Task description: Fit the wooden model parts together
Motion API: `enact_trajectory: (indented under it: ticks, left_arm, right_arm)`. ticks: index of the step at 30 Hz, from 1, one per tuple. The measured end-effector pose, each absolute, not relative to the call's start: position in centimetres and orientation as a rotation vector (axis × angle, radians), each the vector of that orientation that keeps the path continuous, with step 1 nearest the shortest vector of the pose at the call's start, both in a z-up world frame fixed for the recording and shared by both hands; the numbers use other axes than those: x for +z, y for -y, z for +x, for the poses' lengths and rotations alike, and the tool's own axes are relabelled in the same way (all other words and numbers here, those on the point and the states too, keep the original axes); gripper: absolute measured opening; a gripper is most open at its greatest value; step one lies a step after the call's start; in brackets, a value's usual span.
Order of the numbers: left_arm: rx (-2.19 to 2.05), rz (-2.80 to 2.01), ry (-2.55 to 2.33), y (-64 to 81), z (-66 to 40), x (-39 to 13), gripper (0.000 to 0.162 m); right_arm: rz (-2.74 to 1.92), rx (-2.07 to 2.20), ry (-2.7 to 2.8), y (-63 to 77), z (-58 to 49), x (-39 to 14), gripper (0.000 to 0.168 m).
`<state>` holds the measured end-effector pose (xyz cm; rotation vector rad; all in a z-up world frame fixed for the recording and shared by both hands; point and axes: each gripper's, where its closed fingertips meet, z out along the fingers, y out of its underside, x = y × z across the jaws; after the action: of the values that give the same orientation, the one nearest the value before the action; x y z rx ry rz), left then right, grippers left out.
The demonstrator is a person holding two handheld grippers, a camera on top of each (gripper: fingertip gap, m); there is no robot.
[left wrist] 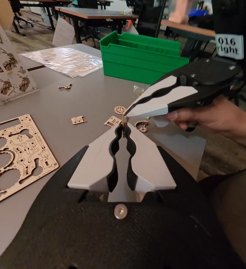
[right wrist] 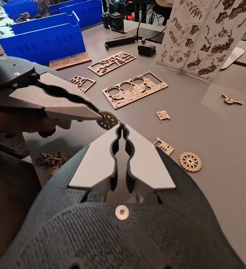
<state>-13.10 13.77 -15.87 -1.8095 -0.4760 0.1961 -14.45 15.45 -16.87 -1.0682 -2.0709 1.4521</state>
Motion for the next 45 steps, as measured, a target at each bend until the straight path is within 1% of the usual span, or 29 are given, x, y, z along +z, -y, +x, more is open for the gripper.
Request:
enact_trajectory:
  ticks: [6, 16, 24, 34, 40, 45]
  left_arm:
    - [0.135, -1.697, 0.531, -13.5, -13.4, -14.6, 0.0]
    - [-0.104, -1.485, 0.643, -13.0, -13.7, -13.1, 0.0]
    - [-0.23, -1.35, 0.746, -12.6, -14.4, -13.1, 0.0]
    - [-0.238, -1.306, 0.775, -12.3, -15.0, -13.0, 0.0]
    - [-0.356, -1.227, 0.811, -12.4, -14.9, -12.9, 0.0]
    - [-0.403, -1.252, 0.786, -12.5, -14.7, -13.1, 0.0]
  right_arm:
    - [-1.109, 1.541, 2.065, -14.8, -14.3, -16.8, 0.0]
    - [-1.188, 1.709, 2.048, -14.1, -14.0, -16.2, 0.0]
    - [-1.319, 1.885, 2.037, -13.1, -13.6, -16.2, 0.0]
    - [-1.349, 1.985, 1.971, -12.7, -13.6, -15.8, 0.0]
    - [-1.373, 2.026, 1.97, -12.8, -13.5, -15.7, 0.0]
    - [-1.414, 2.054, 1.951, -13.0, -13.6, -15.9, 0.0]
